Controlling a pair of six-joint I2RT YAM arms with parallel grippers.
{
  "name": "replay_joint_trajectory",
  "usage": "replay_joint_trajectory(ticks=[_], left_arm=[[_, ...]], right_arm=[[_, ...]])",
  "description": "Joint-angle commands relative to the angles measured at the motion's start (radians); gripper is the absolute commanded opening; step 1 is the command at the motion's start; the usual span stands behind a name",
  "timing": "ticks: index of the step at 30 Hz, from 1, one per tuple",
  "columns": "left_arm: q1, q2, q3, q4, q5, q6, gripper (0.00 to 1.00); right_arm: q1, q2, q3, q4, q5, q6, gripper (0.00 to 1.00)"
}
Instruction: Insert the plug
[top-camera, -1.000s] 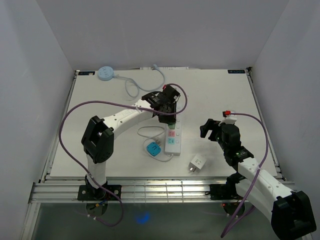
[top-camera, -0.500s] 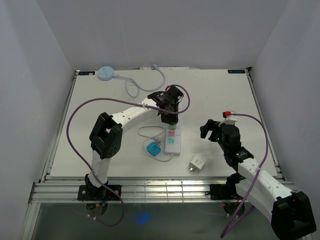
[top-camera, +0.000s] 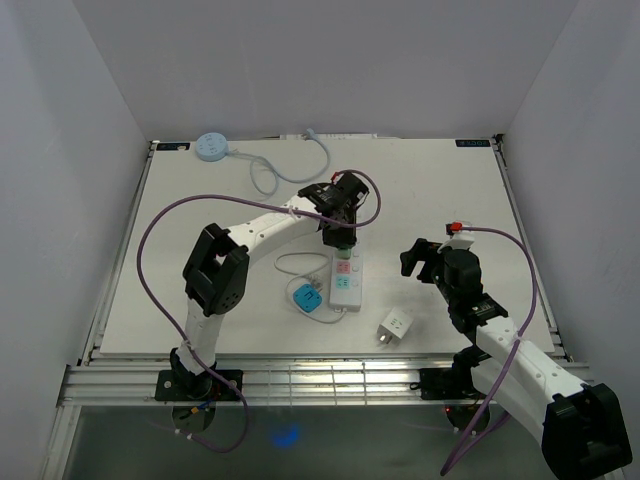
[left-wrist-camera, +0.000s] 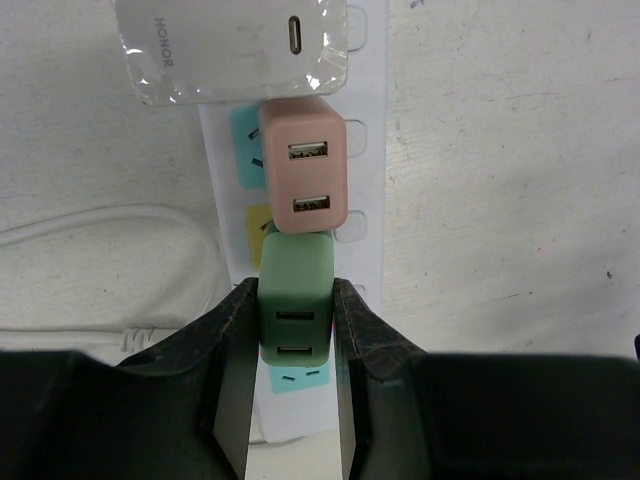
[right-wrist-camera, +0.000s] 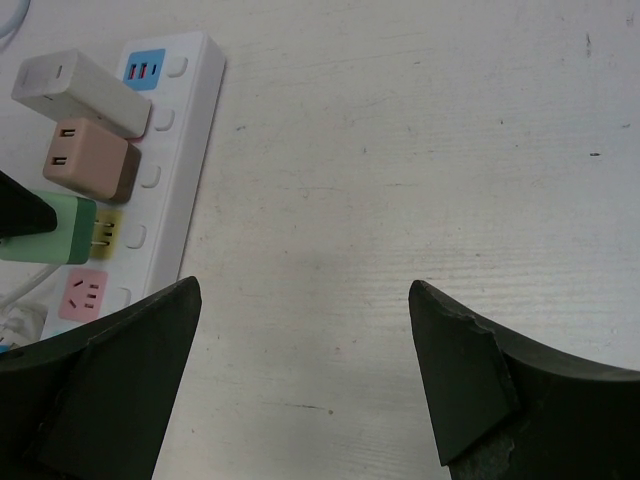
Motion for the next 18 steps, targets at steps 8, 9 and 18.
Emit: replay_joint_trajectory(ticks=[8, 9, 18], left_arm=[[-0.015, 0.025, 0.074, -0.051, -0.049, -0.020, 0.00], [-0.016, 0.040, 0.083, -0.067, -0.049, -0.021, 0.00], [-0.033, 0.113, 0.165, -0.143, -0.087, -0.043, 0.00]], right_arm=[[-0.010, -0.013, -0.004, 0.050, -0.012, 0.008, 0.89], [-0.010, -0.015, -0.004, 0.050, -0.012, 0.007, 0.89], [-0.016, -0.019, -0.007, 0.050, -0.017, 0.011, 0.89]])
